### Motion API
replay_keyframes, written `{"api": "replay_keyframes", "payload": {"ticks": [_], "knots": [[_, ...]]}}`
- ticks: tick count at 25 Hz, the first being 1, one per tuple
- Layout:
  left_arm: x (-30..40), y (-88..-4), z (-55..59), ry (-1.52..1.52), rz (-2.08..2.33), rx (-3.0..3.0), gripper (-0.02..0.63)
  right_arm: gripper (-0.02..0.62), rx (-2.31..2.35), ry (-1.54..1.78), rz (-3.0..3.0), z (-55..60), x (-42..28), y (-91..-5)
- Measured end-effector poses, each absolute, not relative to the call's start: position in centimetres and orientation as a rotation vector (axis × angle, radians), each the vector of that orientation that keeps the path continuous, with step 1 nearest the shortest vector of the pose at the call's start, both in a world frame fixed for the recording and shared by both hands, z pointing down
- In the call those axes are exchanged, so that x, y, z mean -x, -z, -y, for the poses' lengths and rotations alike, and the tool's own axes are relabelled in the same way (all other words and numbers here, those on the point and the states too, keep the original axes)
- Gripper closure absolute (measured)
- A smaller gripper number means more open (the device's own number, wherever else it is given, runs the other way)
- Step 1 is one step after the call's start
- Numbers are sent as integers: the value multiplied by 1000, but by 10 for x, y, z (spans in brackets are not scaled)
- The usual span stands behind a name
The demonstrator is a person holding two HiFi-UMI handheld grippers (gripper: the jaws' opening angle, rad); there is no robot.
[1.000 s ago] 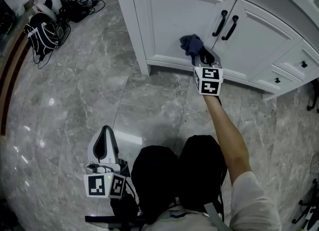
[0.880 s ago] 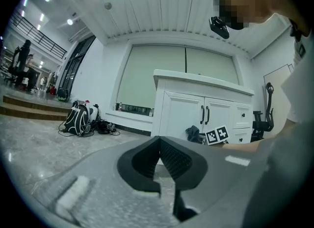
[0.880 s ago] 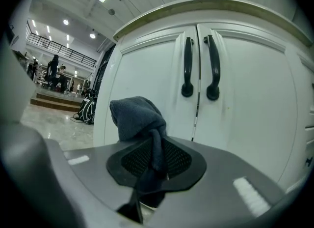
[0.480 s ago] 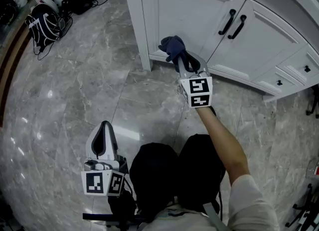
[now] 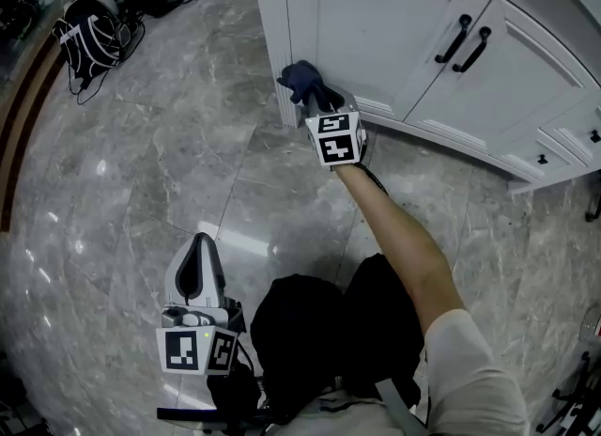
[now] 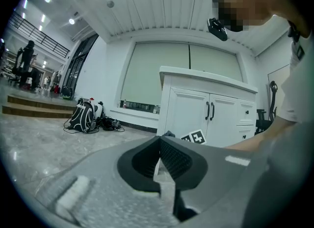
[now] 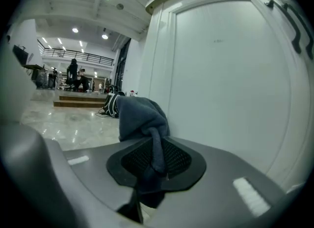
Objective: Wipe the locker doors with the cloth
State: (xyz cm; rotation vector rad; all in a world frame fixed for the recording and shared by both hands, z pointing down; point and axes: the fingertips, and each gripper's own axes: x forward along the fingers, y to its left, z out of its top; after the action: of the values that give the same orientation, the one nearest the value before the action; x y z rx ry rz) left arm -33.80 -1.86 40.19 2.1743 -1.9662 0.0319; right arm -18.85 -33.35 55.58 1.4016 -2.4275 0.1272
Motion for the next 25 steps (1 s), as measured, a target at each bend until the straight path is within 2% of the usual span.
{"api": "replay_keyframes", "payload": {"ticks": [4,18,25], "knots": [[343,-402,18,-51,1981,-2166,604,526,-1513,-235,2343,351,159,-577],[313,-395,28,-43,1938,-2224,604,526,-1644,-154,2206,328,32,-574],[286,-397,33,-30,1892,-2262,604,529,-1581,-192,2276,311,8,-568]]}}
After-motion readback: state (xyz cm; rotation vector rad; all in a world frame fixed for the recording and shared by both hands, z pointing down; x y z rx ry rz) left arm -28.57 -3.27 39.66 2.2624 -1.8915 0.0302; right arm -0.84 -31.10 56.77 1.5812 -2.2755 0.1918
